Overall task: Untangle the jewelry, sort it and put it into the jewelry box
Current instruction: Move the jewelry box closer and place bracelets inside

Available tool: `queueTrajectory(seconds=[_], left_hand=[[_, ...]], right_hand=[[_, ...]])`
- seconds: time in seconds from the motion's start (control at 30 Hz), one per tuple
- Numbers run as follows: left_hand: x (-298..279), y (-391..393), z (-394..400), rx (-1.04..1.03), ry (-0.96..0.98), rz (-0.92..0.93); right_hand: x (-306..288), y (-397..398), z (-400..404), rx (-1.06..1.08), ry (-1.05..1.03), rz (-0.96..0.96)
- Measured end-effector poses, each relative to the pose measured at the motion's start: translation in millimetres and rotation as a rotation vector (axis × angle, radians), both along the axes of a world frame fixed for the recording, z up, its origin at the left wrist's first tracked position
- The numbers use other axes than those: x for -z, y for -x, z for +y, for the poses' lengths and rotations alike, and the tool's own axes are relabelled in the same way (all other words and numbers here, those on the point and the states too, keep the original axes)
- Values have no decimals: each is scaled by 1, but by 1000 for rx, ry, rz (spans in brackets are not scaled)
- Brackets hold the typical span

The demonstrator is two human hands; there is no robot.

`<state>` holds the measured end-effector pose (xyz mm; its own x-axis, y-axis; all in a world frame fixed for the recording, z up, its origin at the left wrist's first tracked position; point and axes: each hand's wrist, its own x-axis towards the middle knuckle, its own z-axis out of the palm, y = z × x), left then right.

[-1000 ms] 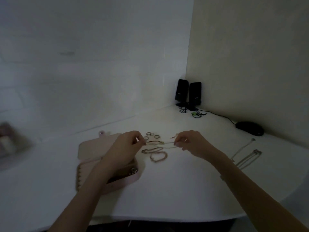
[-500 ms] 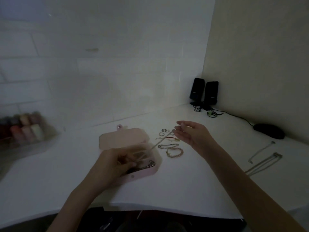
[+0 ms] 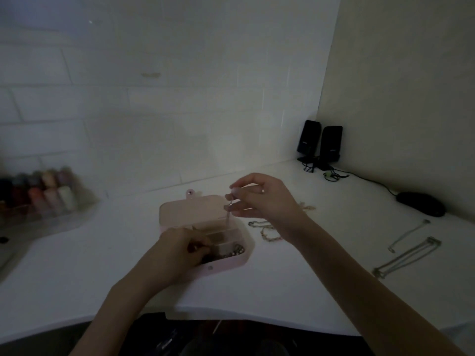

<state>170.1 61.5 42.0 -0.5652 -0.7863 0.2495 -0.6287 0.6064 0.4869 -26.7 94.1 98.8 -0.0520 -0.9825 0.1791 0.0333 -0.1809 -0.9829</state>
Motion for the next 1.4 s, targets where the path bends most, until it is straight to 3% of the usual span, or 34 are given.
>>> queueTrajectory(seconds=[0.17, 0.33, 0.4, 0.47, 0.57, 0.73, 0.9, 1.17, 1.4], left_hand=[[-11, -4, 5, 5, -37, -7], [-13, 0, 5, -11, -153, 277], [-10, 3, 3, -54, -163, 294], [-6, 3, 2, -118, -129, 270], [-2, -1, 1, -141, -104, 268], [2, 5, 0, -103, -42, 134], [5, 9, -7, -88, -37, 7], [-2, 34, -1, -34, 14, -1], [3, 115, -5, 132, -4, 144]], right_hand=[[-3, -19, -1, -51, 2, 26], [1, -27, -1, -90, 0, 83], [6, -25, -3, -68, 7, 110], [14, -17, -6, 13, 51, 246], [29, 1, -7, 115, 79, 601], [61, 15, -11, 150, 45, 850], [73, 21, -16, 127, 69, 925], [61, 56, -9, 187, 83, 846], [63, 141, 20, 418, 1, 894]])
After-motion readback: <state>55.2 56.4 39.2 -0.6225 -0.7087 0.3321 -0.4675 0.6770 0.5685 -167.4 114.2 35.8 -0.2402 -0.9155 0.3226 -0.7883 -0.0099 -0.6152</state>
